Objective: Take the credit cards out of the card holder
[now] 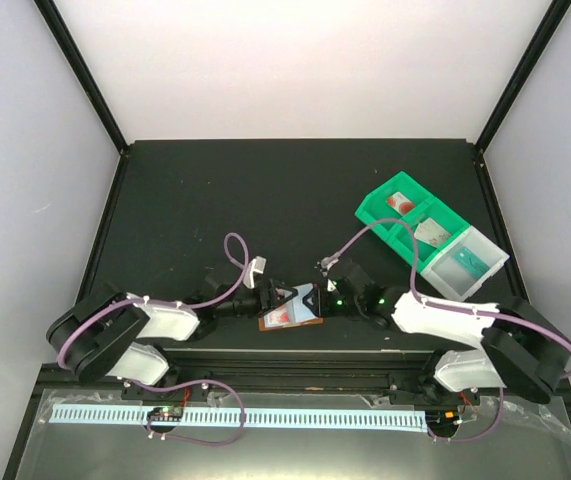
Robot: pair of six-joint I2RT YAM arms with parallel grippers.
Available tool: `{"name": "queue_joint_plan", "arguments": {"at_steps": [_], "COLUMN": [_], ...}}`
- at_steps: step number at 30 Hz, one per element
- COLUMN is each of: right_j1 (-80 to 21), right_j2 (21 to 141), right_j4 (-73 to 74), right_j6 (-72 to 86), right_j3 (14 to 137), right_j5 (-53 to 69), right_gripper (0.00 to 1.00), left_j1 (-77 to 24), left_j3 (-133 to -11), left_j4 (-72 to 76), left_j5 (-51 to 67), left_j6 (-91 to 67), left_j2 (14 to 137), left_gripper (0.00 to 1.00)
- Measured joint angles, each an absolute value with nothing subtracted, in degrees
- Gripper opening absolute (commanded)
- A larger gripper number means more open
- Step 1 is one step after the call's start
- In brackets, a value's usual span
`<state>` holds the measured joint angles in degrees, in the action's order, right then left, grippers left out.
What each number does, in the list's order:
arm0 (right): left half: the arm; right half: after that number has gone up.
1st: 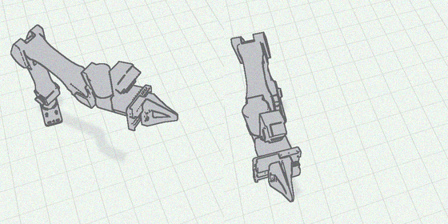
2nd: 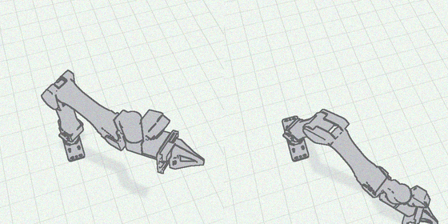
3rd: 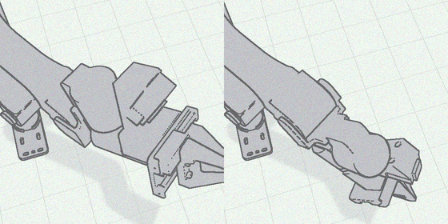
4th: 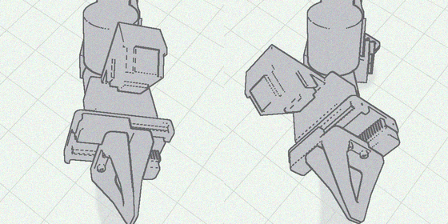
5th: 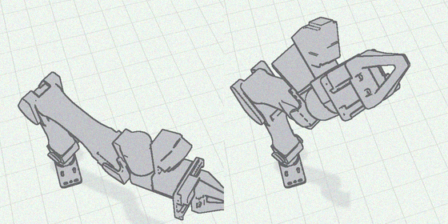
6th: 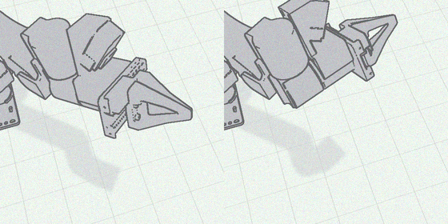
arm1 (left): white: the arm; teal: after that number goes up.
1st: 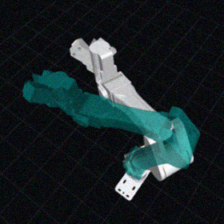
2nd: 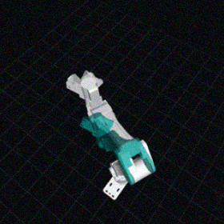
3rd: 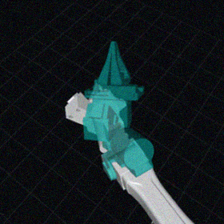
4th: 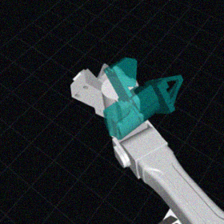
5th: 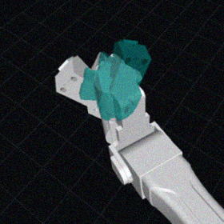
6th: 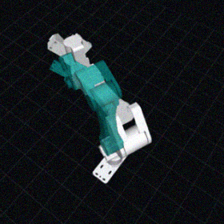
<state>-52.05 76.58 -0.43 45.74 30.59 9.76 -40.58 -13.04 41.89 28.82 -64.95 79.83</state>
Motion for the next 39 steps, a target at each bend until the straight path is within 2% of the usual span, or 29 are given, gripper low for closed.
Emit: {"name": "queue_joint_plan", "arguments": {"at_steps": [11, 20, 25, 28, 39], "right_j1": [-52.0, -52.0, -52.0, -52.0, -52.0], "right_j2": [61.8, 56.8, 53.8, 52.6, 52.1], "right_j4": [10.8, 17.4, 18.6, 18.9, 20.1], "right_j6": [40.5, 37.6, 37.3, 37.3, 36.5], "right_j3": [30.5, 30.5, 30.3, 30.0, 29.7], "right_j5": [-0.6, -3.3, -4.1, -4.1, -4.0], "right_gripper": [0.31, 0.32, 0.32, 0.33, 0.33], "left_j1": [-42.0, -42.9, -42.9, -42.7, -42.7], "left_j3": [-21.0, -30.3, -30.9, -29.8, -29.2], "left_j4": [43.4, 36.6, 36.7, 37.9, 36.7], "left_j5": [24.6, 16.4, 13.1, 13.5, 23.3], "left_j6": [-67.0, -69.0, -72.9, -74.0, -68.8], "left_j2": [86.7, 89.7, 94.2, 95.5, 95.0], "left_gripper": [0.73, 0.75, 0.77, 0.8, 0.8]}}
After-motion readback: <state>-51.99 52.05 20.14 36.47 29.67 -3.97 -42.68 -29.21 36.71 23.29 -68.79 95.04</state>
